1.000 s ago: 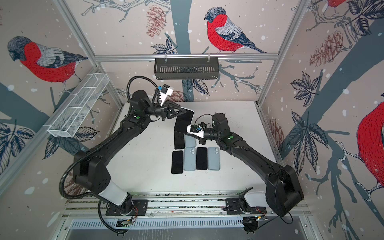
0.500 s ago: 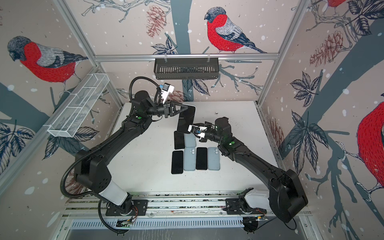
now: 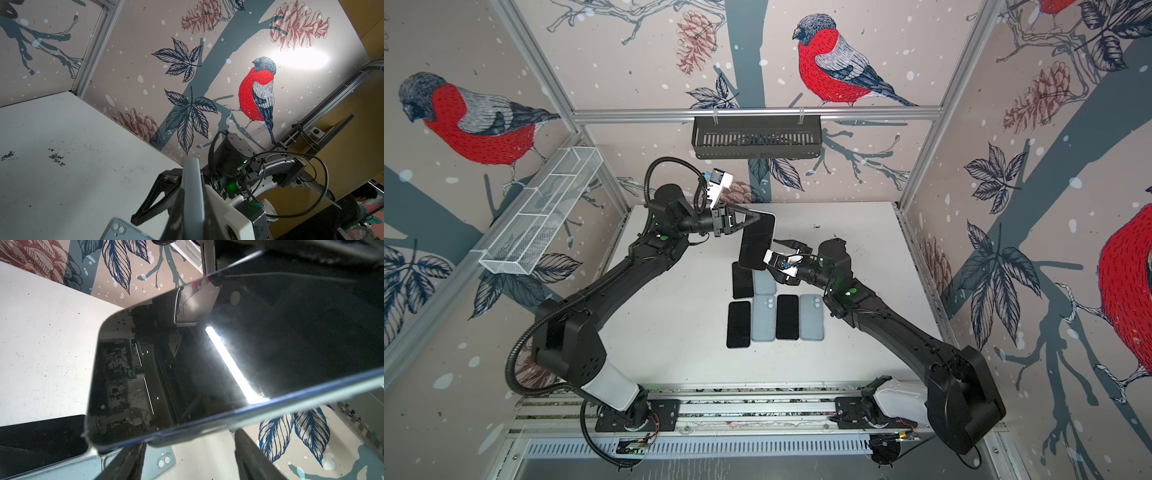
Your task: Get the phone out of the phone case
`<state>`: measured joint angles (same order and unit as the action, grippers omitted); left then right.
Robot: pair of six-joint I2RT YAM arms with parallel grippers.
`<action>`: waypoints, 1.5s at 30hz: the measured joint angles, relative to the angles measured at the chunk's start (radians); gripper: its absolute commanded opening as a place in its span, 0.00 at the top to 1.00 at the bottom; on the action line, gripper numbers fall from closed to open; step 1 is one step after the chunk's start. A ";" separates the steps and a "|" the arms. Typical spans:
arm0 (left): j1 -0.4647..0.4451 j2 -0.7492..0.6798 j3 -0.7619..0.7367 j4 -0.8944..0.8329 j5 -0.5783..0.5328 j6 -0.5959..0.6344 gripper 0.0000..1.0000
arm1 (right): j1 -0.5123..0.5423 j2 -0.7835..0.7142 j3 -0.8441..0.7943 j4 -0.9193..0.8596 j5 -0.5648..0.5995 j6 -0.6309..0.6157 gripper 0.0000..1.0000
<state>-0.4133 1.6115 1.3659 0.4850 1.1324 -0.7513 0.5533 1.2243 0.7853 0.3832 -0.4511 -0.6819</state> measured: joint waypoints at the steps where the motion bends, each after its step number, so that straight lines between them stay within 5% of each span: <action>1: 0.002 -0.002 -0.003 0.008 -0.001 -0.005 1.00 | -0.003 -0.005 -0.008 0.014 0.003 0.003 0.27; 25: 0.032 -0.026 -0.076 0.141 0.001 -0.151 1.00 | -0.056 -0.107 -0.154 0.170 0.036 0.180 0.10; 29: 0.038 -0.039 -0.100 0.178 -0.016 -0.192 1.00 | -0.065 -0.146 -0.174 0.215 0.060 0.283 0.00; 37: 0.052 -0.083 -0.184 0.247 -0.129 -0.323 1.00 | -0.075 -0.257 -0.189 0.250 0.102 0.539 0.00; 45: 0.052 -0.111 -0.329 0.345 -0.271 -0.527 1.00 | -0.142 -0.303 -0.100 0.079 0.159 0.878 0.00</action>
<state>-0.3611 1.5002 1.0370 0.8303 0.8616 -1.2785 0.4114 0.9218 0.6849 0.4622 -0.2924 0.1959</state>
